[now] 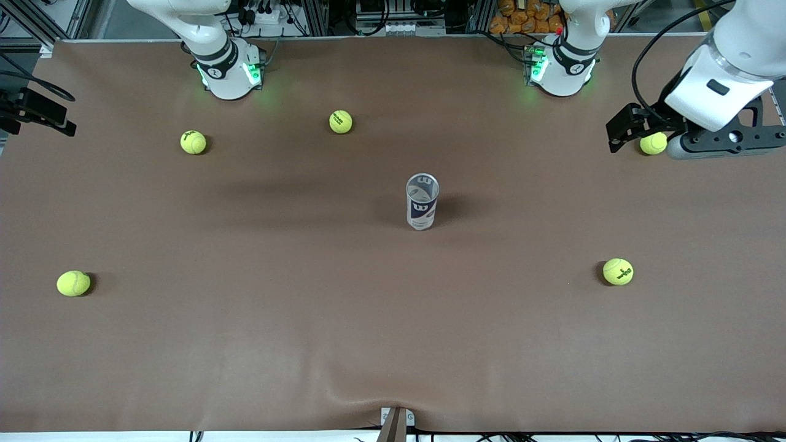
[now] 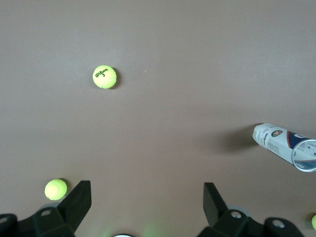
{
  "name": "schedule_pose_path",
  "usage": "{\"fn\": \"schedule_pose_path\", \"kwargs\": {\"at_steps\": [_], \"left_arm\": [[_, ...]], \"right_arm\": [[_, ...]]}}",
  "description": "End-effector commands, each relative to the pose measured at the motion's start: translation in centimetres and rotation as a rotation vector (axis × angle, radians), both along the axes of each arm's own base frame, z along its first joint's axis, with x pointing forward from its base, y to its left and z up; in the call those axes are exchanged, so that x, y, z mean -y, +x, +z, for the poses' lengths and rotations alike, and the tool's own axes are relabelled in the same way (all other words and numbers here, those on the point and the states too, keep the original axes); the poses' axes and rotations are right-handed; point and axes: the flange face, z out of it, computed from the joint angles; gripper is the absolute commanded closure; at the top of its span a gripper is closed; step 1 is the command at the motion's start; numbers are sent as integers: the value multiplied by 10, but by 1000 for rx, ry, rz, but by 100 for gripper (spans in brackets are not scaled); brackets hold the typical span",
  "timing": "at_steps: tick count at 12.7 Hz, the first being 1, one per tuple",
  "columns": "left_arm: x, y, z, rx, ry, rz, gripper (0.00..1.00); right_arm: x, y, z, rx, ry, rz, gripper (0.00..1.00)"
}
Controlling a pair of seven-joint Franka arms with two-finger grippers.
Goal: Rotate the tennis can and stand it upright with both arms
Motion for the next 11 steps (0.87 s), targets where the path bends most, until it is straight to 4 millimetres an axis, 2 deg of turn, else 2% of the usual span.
{"fn": "schedule_pose_path", "kwargs": {"at_steps": [1, 4, 6, 7, 8, 11], "left_arm": [[-4, -5, 6, 25, -8, -14, 0], [-6, -3, 6, 28, 0, -15, 0], [-13, 0, 11, 39, 0, -2, 0], [-28, 8, 8, 35, -7, 18, 0], [-34, 12, 6, 30, -12, -2, 0], [-68, 13, 9, 28, -10, -14, 0]], "right_arm": [[-2, 2, 5, 10, 13, -2, 0], [-6, 3, 6, 18, 12, 1, 0], [-2, 3, 6, 17, 10, -6, 0], [1, 3, 6, 18, 12, -9, 0], [0, 3, 6, 18, 12, -8, 0], [0, 3, 6, 18, 10, -8, 0]]}}
